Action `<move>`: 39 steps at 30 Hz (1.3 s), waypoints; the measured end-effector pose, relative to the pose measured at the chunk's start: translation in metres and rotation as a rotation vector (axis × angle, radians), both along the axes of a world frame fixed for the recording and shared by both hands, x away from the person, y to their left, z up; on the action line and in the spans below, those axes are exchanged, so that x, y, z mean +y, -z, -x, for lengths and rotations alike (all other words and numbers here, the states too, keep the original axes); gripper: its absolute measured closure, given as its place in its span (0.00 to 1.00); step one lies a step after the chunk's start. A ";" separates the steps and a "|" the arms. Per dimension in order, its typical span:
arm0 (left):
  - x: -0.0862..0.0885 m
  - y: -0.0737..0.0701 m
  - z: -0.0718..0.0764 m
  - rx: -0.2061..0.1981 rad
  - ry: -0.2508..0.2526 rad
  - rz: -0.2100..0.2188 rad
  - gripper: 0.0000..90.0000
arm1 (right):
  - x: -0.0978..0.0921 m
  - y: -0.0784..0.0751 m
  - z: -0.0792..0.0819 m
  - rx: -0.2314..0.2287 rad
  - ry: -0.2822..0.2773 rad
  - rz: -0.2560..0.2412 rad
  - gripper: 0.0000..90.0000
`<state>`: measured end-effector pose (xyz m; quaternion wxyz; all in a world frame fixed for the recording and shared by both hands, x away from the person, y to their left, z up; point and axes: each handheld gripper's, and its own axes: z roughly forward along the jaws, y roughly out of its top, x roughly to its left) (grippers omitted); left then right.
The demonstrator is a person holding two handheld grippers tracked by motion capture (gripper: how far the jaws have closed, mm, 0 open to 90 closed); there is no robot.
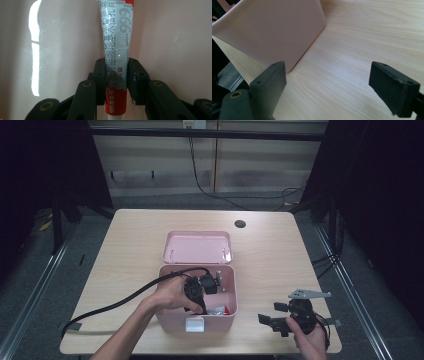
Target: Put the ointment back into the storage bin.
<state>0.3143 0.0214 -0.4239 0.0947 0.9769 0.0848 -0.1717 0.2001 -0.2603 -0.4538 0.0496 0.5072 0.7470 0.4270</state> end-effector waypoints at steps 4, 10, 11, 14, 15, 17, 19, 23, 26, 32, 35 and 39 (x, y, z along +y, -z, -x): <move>-0.001 0.001 0.000 0.005 0.011 -0.005 0.79 | 0.000 0.000 0.000 -0.001 -0.002 0.002 0.16; -0.002 0.004 0.001 0.021 0.015 -0.006 0.78 | 0.000 0.000 0.000 0.001 -0.003 0.004 0.16; -0.002 0.005 0.001 0.023 0.013 -0.005 0.78 | 0.000 0.001 0.000 0.000 -0.004 0.004 0.16; -0.003 0.007 0.000 0.030 0.015 -0.010 0.78 | 0.000 0.001 0.000 0.000 -0.009 0.003 0.16; -0.003 0.008 0.000 0.029 0.016 -0.015 0.78 | 0.000 0.001 0.000 0.000 -0.010 0.003 0.16; -0.004 0.010 0.000 0.041 0.013 -0.018 0.78 | 0.000 0.001 0.000 0.002 -0.006 0.005 0.16; -0.004 0.012 0.000 0.049 0.009 -0.020 0.78 | 0.000 0.001 0.000 0.001 -0.004 0.006 0.16; -0.005 0.014 -0.001 0.061 0.011 -0.030 0.78 | 0.001 0.000 0.000 0.000 -0.010 0.009 0.16; -0.005 0.016 -0.001 0.065 0.018 -0.036 0.78 | 0.001 0.000 0.000 0.004 -0.007 0.010 0.16; -0.006 0.020 -0.003 0.072 0.013 -0.047 0.78 | 0.001 0.000 0.000 0.007 -0.006 0.009 0.16; -0.007 0.022 -0.003 0.076 0.014 -0.054 0.78 | 0.001 0.000 0.000 0.008 -0.006 0.008 0.16; -0.008 0.024 -0.003 0.076 0.016 -0.057 0.78 | 0.001 0.000 0.000 0.006 -0.009 0.007 0.16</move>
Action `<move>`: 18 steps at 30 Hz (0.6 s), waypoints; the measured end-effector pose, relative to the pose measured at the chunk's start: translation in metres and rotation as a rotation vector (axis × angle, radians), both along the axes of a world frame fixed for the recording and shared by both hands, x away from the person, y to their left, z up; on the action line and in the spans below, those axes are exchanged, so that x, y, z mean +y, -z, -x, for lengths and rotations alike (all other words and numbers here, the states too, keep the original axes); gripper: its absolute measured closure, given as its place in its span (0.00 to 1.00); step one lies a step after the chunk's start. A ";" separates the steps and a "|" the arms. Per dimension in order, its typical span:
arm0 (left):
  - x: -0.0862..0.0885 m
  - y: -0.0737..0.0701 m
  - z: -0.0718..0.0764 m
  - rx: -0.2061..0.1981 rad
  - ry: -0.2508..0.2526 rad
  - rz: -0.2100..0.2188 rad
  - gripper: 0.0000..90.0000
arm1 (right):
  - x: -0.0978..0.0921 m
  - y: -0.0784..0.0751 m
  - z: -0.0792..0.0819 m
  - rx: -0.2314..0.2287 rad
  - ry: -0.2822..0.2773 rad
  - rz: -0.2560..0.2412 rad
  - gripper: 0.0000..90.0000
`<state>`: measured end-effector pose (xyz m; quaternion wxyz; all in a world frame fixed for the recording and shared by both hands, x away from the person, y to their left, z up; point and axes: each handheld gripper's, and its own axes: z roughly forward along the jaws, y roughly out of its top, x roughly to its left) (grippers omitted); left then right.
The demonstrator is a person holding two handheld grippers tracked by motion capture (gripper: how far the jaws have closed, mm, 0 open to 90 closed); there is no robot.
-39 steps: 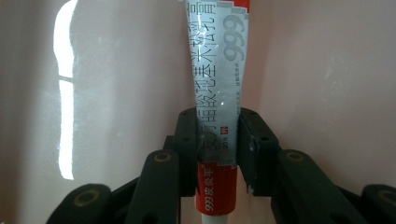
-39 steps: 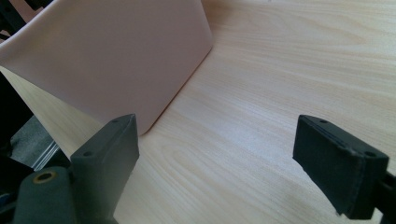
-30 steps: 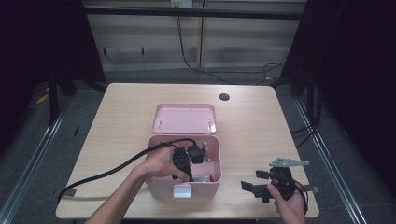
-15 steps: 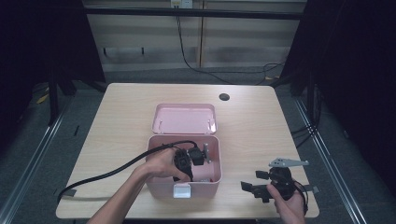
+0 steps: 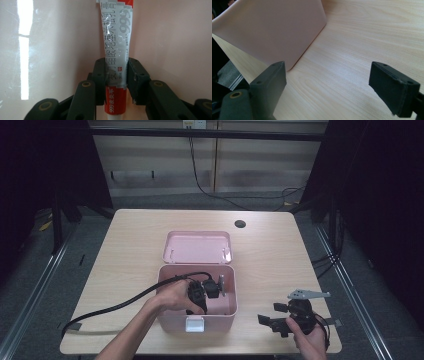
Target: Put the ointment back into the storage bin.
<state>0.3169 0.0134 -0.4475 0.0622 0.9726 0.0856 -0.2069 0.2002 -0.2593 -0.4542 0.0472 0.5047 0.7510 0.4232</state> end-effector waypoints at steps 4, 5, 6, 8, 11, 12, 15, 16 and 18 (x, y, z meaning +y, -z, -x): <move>0.001 -0.004 -0.001 0.003 -0.007 0.006 0.78 | 0.000 0.000 0.000 0.000 0.002 0.002 0.16; 0.002 -0.004 -0.001 0.002 -0.008 0.009 0.78 | 0.000 0.000 0.000 0.001 0.002 0.002 0.16; 0.002 -0.005 -0.001 -0.003 -0.014 0.009 0.78 | 0.000 0.000 0.000 0.001 0.002 0.002 0.16; 0.002 -0.005 -0.001 -0.005 -0.011 0.005 0.78 | 0.000 0.000 0.000 0.000 0.003 0.001 0.16; 0.002 -0.006 -0.002 -0.012 -0.026 0.009 0.76 | 0.000 0.000 0.000 0.000 0.003 0.002 0.16; 0.003 -0.007 -0.002 -0.015 -0.031 0.012 0.75 | 0.000 0.000 0.000 0.002 0.002 0.001 0.16; 0.004 -0.010 -0.002 -0.026 -0.040 0.012 0.76 | 0.000 0.000 0.000 -0.001 0.000 0.002 0.16; 0.004 -0.011 -0.002 -0.031 -0.041 0.016 0.76 | 0.000 0.000 0.000 -0.002 -0.001 0.001 0.16; 0.005 -0.015 -0.002 -0.032 -0.050 0.025 0.75 | 0.000 0.000 0.000 -0.001 0.000 0.003 0.16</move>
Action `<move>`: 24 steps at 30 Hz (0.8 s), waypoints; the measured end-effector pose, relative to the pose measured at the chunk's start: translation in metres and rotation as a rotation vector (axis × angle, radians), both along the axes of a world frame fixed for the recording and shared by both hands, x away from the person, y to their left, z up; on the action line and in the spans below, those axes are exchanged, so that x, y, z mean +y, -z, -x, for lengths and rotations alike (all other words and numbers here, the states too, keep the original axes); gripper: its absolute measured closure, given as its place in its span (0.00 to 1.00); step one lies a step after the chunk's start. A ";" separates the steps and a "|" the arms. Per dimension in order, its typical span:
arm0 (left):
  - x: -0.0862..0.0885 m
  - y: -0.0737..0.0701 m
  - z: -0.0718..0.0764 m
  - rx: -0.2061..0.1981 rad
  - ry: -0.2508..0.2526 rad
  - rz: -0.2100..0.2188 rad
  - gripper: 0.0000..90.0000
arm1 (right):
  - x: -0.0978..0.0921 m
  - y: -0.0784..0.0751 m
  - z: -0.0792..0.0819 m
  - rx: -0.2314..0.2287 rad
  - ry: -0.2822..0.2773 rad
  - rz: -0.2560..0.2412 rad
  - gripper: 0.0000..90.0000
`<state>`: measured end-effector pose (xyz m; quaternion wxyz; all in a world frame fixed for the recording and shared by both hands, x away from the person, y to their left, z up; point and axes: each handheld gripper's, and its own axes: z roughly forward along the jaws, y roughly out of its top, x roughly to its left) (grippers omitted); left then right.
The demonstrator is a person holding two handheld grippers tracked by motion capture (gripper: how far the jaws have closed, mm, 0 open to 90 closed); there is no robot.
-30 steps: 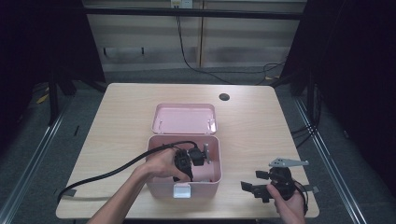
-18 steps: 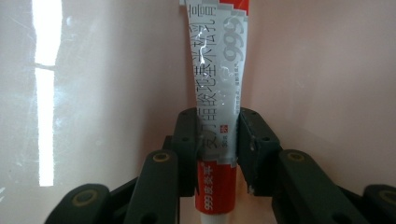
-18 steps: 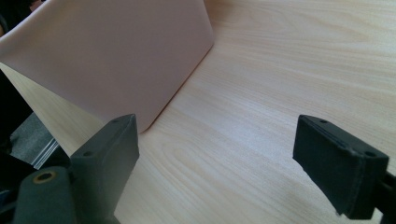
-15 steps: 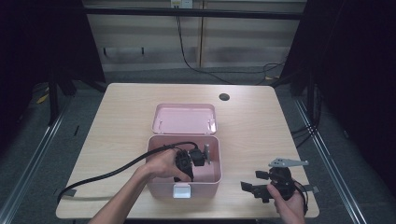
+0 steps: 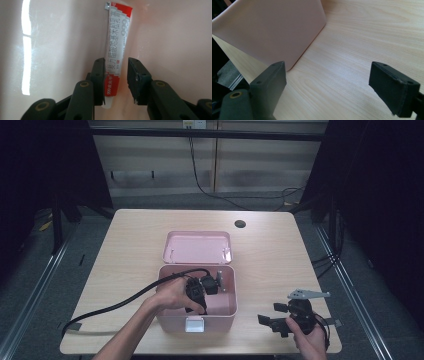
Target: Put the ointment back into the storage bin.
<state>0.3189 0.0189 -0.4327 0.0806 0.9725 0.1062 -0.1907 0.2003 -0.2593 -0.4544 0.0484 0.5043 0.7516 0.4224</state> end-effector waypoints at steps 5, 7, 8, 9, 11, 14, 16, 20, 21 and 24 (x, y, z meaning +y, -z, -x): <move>0.004 -0.009 -0.001 -0.025 -0.018 0.025 0.75 | 0.000 -0.001 0.000 0.001 0.000 0.000 0.16; 0.006 -0.013 -0.001 -0.032 -0.032 0.038 0.75 | 0.000 0.000 0.000 -0.002 -0.001 0.001 0.16; 0.006 -0.015 -0.001 -0.031 -0.029 0.046 0.75 | 0.000 0.000 0.000 -0.003 -0.002 0.000 0.16; 0.007 -0.016 0.000 -0.032 -0.031 0.056 0.74 | 0.000 0.000 0.000 -0.002 -0.002 0.001 0.16; 0.008 -0.019 0.001 -0.052 -0.038 0.055 0.75 | 0.000 0.000 0.000 0.001 0.000 0.000 0.16; 0.010 -0.023 0.000 -0.065 -0.053 0.065 0.75 | 0.000 0.000 0.000 -0.001 -0.002 0.000 0.16; 0.012 -0.026 0.000 -0.069 -0.060 0.078 0.73 | 0.000 0.000 0.000 -0.001 -0.002 0.000 0.16; 0.015 -0.034 0.001 -0.073 -0.065 0.099 0.70 | 0.000 0.000 0.000 -0.001 -0.001 0.001 0.16; 0.016 -0.035 0.002 -0.079 -0.076 0.103 0.69 | 0.000 0.000 0.000 -0.001 0.000 0.001 0.16; 0.018 -0.040 0.001 -0.081 -0.078 0.114 0.67 | 0.000 0.000 0.000 -0.002 -0.002 0.001 0.16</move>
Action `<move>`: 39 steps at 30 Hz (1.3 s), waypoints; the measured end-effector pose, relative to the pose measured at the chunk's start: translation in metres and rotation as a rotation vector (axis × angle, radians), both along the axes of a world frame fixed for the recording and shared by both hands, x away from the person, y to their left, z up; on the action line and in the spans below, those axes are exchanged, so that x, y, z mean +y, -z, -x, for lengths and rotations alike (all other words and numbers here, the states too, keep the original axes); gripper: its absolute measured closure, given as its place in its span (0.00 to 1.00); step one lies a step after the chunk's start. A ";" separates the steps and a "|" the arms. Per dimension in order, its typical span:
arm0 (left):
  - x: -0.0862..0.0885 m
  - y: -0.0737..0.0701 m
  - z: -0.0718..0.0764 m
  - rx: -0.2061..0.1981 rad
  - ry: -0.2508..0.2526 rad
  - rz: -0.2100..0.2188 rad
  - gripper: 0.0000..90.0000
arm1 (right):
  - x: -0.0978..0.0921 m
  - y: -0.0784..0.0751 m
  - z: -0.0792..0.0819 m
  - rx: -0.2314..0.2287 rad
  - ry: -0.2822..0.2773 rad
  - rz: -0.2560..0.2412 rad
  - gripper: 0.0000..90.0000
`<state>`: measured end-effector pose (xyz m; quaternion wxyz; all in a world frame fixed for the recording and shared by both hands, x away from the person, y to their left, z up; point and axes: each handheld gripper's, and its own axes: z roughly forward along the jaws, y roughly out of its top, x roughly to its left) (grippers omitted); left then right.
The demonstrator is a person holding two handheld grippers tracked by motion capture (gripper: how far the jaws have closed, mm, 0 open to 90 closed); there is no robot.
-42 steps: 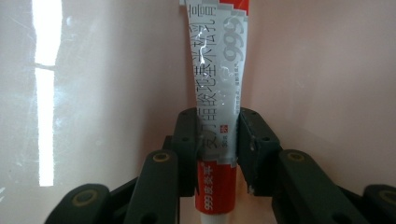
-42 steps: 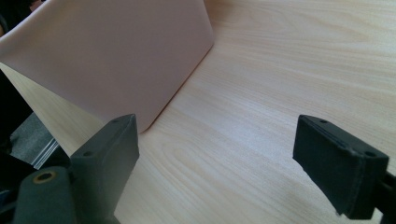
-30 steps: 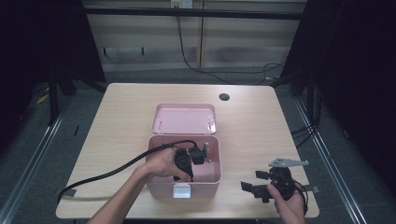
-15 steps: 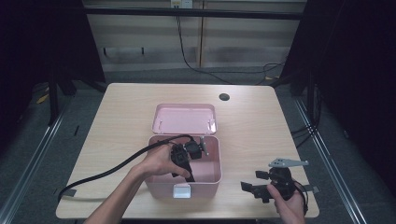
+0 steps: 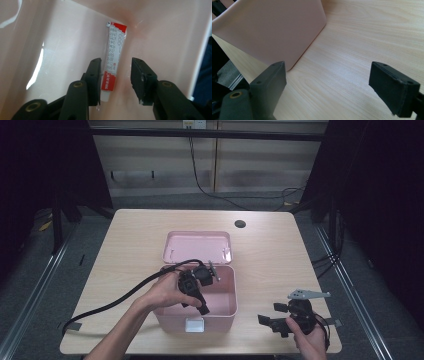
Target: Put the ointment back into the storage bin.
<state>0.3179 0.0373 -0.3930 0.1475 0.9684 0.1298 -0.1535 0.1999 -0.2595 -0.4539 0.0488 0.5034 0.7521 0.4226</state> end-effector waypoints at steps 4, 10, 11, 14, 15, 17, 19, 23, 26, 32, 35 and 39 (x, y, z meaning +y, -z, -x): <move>0.004 -0.006 0.001 -0.009 -0.007 0.022 0.65 | 0.000 0.000 0.000 -0.002 -0.001 0.000 0.16; 0.009 -0.015 0.005 -0.017 0.014 0.029 0.61 | 0.000 0.000 0.000 0.002 0.000 -0.001 0.16; 0.010 -0.016 0.005 -0.027 0.015 0.033 0.61 | 0.000 0.000 0.000 0.003 -0.001 -0.002 0.16; 0.013 -0.021 0.006 -0.036 -0.001 0.045 0.59 | 0.000 0.000 0.000 -0.003 -0.011 -0.002 0.16; 0.014 -0.023 0.006 -0.040 -0.006 0.051 0.58 | 0.000 0.000 0.000 0.000 -0.011 -0.003 0.16; 0.016 -0.027 0.007 -0.039 -0.012 0.064 0.54 | 0.000 0.000 0.000 0.001 -0.008 -0.002 0.16; 0.018 -0.030 0.008 -0.051 -0.019 0.077 0.54 | 0.000 0.000 0.000 -0.001 -0.008 -0.001 0.16; 0.025 -0.039 0.007 -0.060 -0.025 0.089 0.52 | 0.000 0.000 0.000 -0.002 -0.008 -0.001 0.16; 0.028 -0.043 0.010 -0.067 -0.027 0.093 0.51 | 0.000 0.000 0.000 -0.001 -0.007 -0.002 0.16; 0.034 -0.049 0.013 -0.107 -0.030 0.086 0.50 | 0.000 0.000 0.000 -0.001 -0.008 -0.002 0.16; 0.043 -0.057 0.013 -0.116 -0.042 0.120 0.51 | 0.000 0.000 0.001 -0.001 -0.006 -0.001 0.16; 0.056 -0.060 0.013 -0.133 -0.072 0.136 0.51 | 0.000 0.000 0.000 0.001 -0.007 -0.001 0.16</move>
